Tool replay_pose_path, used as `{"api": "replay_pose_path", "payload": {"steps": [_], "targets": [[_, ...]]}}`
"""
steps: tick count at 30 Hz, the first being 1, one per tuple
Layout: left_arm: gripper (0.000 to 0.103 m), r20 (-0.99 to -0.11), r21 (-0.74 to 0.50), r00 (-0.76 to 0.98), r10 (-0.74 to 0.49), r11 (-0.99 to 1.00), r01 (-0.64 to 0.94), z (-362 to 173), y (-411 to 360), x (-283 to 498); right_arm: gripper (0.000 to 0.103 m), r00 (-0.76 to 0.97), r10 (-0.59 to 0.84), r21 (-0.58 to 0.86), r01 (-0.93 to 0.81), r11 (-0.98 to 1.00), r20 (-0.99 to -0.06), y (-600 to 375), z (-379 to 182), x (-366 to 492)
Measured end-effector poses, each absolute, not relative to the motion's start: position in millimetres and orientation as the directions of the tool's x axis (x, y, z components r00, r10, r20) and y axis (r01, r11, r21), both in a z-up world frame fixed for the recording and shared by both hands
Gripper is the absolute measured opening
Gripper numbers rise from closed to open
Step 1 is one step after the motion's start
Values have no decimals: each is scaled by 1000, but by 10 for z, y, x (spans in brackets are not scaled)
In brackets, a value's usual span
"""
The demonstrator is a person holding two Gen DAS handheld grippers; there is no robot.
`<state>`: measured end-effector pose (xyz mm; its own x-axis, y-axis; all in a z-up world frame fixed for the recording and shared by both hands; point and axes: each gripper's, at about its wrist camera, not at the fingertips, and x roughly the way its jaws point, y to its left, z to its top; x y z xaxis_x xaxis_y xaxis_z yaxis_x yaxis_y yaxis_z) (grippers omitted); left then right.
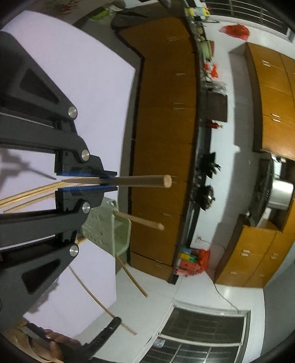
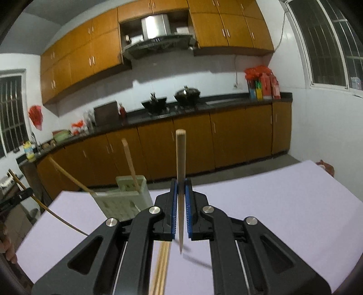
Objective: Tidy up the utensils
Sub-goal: 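Lift the left tool's chopstick upright over the holder while the right tool carries its own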
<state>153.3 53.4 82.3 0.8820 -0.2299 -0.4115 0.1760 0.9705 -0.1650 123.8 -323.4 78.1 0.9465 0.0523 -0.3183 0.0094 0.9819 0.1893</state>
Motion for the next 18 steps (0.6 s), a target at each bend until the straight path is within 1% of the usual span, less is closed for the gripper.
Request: {"api": "replay_pose_path", "payload": {"steps": [6, 10, 15, 18], "targets": [[7, -356, -172, 878, -320, 946, 275, 1156, 353, 1413, 7, 965, 160, 258, -104, 961, -209, -3203, 1220, 1110], [7, -298, -176, 883, -364, 930, 324, 1373, 209, 1347, 7, 973, 197, 263, -161, 951, -118, -3107, 1462, 1080], [7, -184, -168, 919, -348, 933, 319, 1632, -18, 1440, 7, 982, 187, 248, -175, 953, -27, -2951, 1569, 1213], [7, -121, -161, 944, -306, 945, 285, 1707, -102, 1565, 7, 985, 172, 226, -171, 959, 13, -2843, 1572, 1346]]}}
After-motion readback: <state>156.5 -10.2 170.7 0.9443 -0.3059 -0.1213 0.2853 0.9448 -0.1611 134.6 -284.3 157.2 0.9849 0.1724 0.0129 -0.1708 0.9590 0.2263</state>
